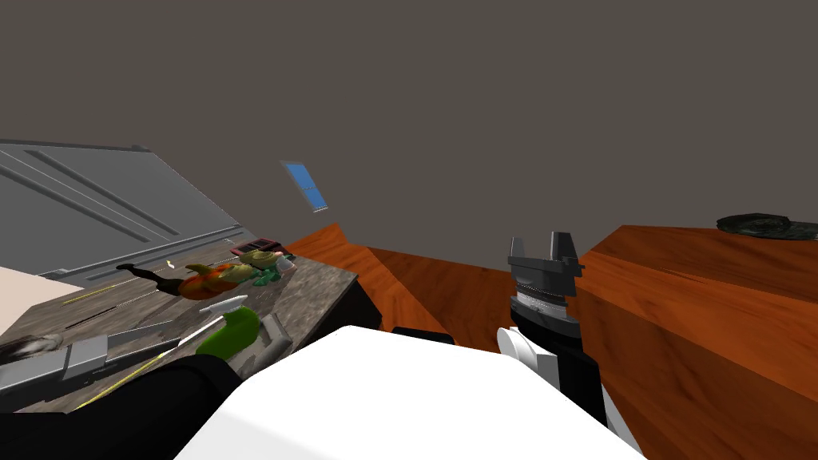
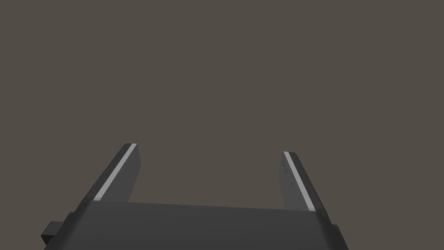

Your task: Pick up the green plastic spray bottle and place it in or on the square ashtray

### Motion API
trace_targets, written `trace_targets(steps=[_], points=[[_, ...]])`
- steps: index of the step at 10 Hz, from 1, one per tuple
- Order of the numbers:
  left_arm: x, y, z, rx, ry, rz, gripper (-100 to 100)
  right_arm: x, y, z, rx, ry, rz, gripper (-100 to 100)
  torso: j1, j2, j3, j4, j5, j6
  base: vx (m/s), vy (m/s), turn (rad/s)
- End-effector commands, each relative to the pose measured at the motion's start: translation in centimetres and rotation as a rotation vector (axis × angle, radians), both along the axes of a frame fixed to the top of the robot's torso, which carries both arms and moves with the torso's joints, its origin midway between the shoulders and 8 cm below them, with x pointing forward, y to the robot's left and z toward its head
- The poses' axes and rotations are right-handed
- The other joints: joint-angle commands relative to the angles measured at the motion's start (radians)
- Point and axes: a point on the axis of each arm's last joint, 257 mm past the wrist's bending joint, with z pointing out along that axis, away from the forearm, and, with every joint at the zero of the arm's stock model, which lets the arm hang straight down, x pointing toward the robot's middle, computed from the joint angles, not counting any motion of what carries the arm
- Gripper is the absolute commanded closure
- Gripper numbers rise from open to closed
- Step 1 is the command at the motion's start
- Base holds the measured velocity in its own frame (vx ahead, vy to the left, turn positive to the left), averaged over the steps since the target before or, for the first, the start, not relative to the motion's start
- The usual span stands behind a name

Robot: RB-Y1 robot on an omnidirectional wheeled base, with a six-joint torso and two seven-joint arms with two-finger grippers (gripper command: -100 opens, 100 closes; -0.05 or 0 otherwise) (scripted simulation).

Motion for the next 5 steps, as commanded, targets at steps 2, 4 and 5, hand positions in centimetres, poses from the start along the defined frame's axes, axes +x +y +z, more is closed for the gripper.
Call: trace_targets(steps=[2,4,5], points=[[2.1,0.7,2.2,0.009,0.002,-0.009,-100,0.0,0.0,0.0,0.0,0.0,0.0,0,-0.001,0.0,0.0,0.0,0.0,0.0,-0.047,-0.053,0.024],[3.8,1.0,3.8,0.015,0.003,-0.018,-100,0.0,0.0,0.0,0.0,0.0,0.0,0,-0.001,0.0,0.0,0.0,0.0,0.0,-0.049,-0.05,0.026],[3.1,0.9,3.2,0.015,0.005,-0.013,-100,0.0,0.0,0.0,0.0,0.0,0.0,0,-0.001,0.001,0.0,0.0,0.0,0.0,-0.023,-0.018,0.004]])
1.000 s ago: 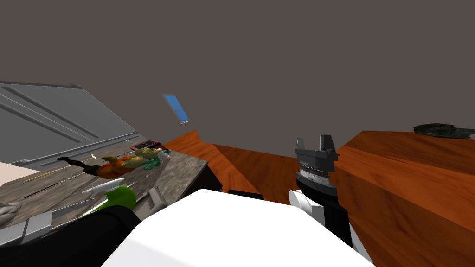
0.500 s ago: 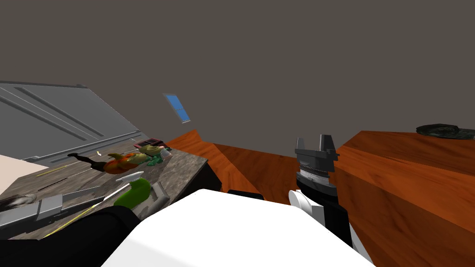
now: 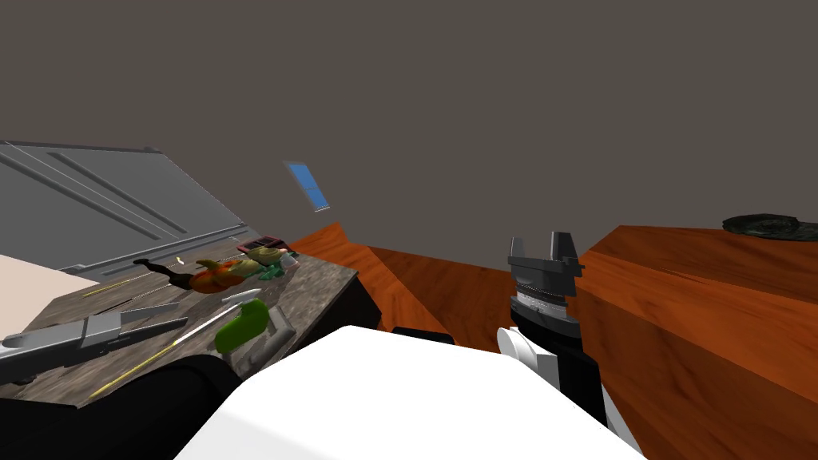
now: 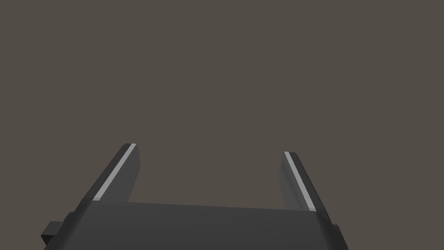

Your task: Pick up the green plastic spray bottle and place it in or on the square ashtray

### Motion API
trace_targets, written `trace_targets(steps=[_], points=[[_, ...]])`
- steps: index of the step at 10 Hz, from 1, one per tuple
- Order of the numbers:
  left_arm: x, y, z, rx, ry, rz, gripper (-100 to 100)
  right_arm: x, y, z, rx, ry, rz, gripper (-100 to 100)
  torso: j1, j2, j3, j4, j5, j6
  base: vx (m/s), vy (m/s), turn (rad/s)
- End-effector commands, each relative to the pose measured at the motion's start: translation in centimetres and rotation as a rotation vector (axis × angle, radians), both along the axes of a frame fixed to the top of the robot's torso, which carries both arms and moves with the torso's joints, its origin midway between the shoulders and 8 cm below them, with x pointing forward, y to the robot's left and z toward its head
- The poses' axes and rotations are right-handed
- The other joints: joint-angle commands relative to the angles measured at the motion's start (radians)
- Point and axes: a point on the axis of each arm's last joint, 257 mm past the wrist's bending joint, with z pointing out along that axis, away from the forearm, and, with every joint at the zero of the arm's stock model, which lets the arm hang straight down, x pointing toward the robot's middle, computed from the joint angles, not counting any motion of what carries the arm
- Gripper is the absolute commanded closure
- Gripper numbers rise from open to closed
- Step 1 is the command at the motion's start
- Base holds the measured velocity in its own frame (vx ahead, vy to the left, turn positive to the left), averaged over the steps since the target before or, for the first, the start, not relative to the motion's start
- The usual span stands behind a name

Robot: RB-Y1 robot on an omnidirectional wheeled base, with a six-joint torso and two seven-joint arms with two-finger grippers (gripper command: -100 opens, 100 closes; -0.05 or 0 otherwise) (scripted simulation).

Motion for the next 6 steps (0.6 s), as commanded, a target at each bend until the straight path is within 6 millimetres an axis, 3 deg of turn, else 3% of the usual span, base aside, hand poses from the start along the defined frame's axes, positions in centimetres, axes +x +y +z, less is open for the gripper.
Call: trace_targets(steps=[1,6], points=[[0.0,0.0,0.0,0.0,0.0,0.0,0,0.0,0.0,0.0,0.0,0.0,0.0,0,0.0,0.0,0.0,0.0,0.0,0.0,0.0,0.0,0.0],[-0.01,0.0,-0.01,0.0,0.0,0.0,0,0.0,0.0,0.0,0.0,0.0,0.0,0,0.002,-0.002,-0.001,-0.001,0.001,0.0,0.0,0.0,0.0]])
